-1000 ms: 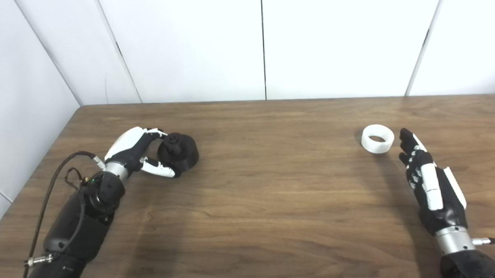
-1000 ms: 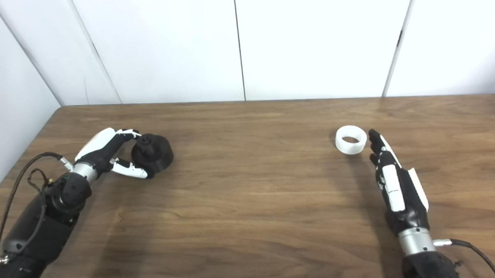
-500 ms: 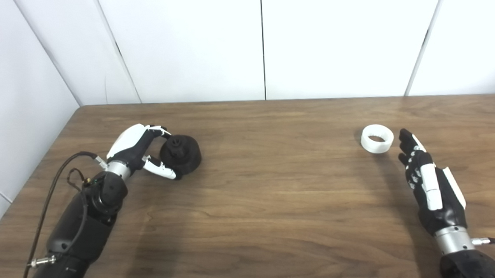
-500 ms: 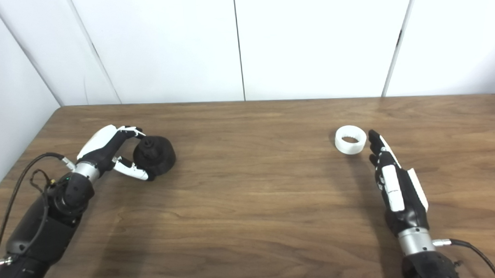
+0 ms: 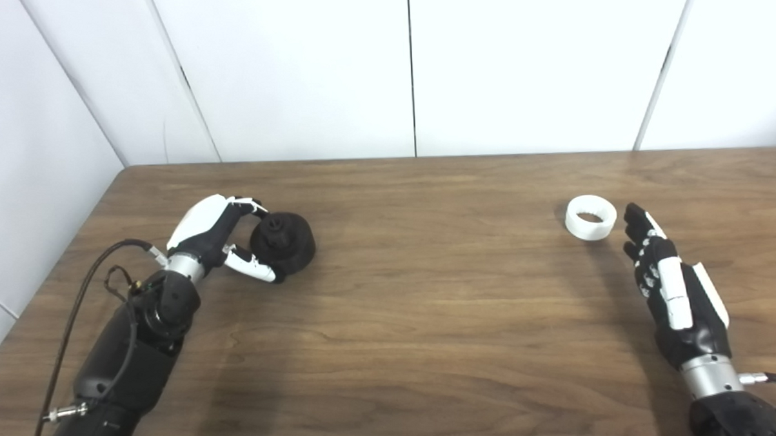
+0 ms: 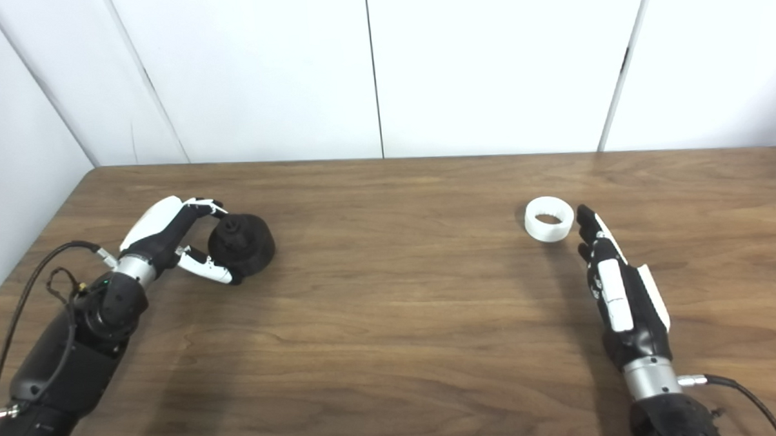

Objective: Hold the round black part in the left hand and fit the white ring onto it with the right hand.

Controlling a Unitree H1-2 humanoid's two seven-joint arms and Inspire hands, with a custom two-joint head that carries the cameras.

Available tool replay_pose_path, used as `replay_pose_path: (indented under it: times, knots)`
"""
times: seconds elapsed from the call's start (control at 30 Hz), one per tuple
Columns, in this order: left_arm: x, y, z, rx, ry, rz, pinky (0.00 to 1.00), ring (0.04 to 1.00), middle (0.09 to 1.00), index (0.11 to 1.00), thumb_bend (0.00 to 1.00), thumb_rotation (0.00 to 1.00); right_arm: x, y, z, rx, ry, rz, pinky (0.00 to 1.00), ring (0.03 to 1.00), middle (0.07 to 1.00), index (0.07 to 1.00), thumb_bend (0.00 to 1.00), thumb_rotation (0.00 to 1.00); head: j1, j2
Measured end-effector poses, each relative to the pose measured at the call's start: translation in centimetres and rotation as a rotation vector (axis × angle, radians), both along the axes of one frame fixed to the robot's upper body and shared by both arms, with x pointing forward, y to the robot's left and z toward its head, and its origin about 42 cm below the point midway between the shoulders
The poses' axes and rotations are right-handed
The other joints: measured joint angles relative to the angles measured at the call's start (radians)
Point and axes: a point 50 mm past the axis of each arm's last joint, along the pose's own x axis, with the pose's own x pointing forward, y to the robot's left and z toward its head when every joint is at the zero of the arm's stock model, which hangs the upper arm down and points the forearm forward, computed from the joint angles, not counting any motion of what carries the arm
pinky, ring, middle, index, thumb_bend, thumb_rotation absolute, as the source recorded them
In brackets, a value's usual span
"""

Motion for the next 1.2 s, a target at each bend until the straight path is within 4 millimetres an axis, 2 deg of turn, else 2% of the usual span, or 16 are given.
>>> replay_pose_path:
  times: [0.4, 0.63, 0.87, 1.0, 1.1, 1.2]
  knots:
    - [-1.2, -1.8, 0.0, 0.003, -0.004, -0.095, 0.90, 0.971, 0.895, 0.611, 0.83, 0.18, 0.0, 0.1, 0.0, -0.001, 0.013, 0.004, 1.00, 1.000, 0.975, 0.963, 0.65, 1.00, 0.000, 0.012]
    - [-2.8, -4.1, 0.0, -0.011, -0.007, -0.182, 0.95, 0.973, 0.901, 0.600, 0.82, 0.15, -0.1, 0.4, -0.1, -0.014, 0.015, 0.009, 1.00, 1.000, 0.972, 0.967, 0.64, 1.00, 0.000, 0.015]
    - [-4.0, -5.5, -0.2, -0.023, -0.006, -0.242, 0.98, 0.979, 0.900, 0.589, 0.82, 0.18, -0.1, 0.7, -0.1, -0.023, 0.025, 0.011, 1.00, 1.000, 0.972, 0.969, 0.65, 1.00, -0.003, 0.018]
    - [-4.9, -6.3, -0.4, -0.054, 0.002, -0.272, 0.92, 0.976, 0.902, 0.615, 0.83, 0.23, -0.1, 0.8, -0.2, -0.021, 0.026, 0.012, 1.00, 1.000, 0.972, 0.972, 0.65, 1.00, -0.008, 0.026]
    - [-6.1, -8.0, -0.7, -0.087, 0.012, -0.316, 0.90, 0.980, 0.904, 0.618, 0.83, 0.24, -0.1, 0.8, -0.2, -0.027, 0.033, 0.013, 1.00, 1.000, 0.975, 0.975, 0.66, 1.00, -0.009, 0.031]
    - [-6.8, -9.5, -1.1, -0.111, 0.033, -0.349, 0.94, 0.986, 0.906, 0.615, 0.83, 0.24, -0.1, 0.9, -0.2, -0.028, 0.034, 0.014, 1.00, 1.000, 0.973, 0.975, 0.67, 1.00, -0.014, 0.035]
